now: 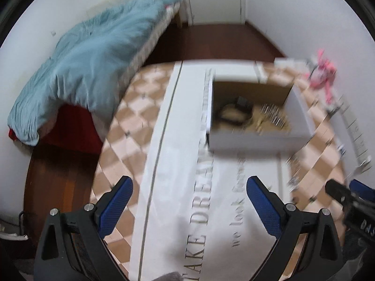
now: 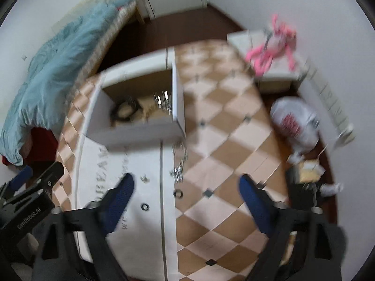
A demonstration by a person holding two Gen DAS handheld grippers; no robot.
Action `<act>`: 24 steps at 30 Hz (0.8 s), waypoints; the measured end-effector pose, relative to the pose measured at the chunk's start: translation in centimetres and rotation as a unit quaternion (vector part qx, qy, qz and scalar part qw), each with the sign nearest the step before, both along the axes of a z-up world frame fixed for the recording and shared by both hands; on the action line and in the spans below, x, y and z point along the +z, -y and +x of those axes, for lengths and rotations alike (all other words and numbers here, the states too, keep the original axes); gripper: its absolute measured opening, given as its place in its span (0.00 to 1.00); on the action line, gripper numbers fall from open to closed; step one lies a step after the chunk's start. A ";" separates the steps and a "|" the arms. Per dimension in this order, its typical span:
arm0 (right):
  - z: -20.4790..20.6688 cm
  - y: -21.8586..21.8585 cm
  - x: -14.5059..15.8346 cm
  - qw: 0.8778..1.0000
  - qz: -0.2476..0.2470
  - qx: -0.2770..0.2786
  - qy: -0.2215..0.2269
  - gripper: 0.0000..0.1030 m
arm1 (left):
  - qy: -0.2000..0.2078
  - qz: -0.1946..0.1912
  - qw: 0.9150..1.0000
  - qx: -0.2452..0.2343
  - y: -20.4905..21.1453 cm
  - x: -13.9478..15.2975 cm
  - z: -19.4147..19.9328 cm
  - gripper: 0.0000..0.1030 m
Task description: Organize jewelry
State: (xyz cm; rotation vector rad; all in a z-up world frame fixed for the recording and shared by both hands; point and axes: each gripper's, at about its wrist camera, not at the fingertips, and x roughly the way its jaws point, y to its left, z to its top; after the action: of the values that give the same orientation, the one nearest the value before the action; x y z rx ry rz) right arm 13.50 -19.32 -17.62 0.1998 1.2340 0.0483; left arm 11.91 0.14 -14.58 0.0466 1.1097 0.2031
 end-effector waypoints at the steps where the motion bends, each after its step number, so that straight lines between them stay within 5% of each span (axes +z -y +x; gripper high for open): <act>1: 0.2 0.0 -1.5 1.000 0.011 0.002 -0.011 0.65 | -0.010 0.001 1.000 0.002 -0.1 -0.9 0.0 0.96; 10: 2.7 -1.2 -6.7 1.000 0.014 0.001 -0.014 0.57 | -0.066 0.030 0.997 0.016 -0.4 -6.6 0.4 0.96; 13: 3.3 -2.6 -7.1 0.999 -0.024 0.022 -0.009 0.46 | -0.069 0.033 0.997 0.015 -0.2 -6.8 0.7 0.96; 17: 3.2 -3.8 -7.1 0.997 -0.060 0.047 0.001 0.08 | -0.071 0.032 0.997 0.007 0.3 -6.9 1.0 0.96; 24: 1.4 0.1 -5.7 0.999 -0.038 0.009 0.005 0.05 | -0.066 0.005 0.998 -0.016 2.5 -6.5 1.5 0.96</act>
State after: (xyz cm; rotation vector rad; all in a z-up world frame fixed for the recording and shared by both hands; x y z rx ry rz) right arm 14.91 -19.40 -23.36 0.1212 1.2250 0.0181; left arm 13.42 -2.34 -21.03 0.0869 1.2387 0.1788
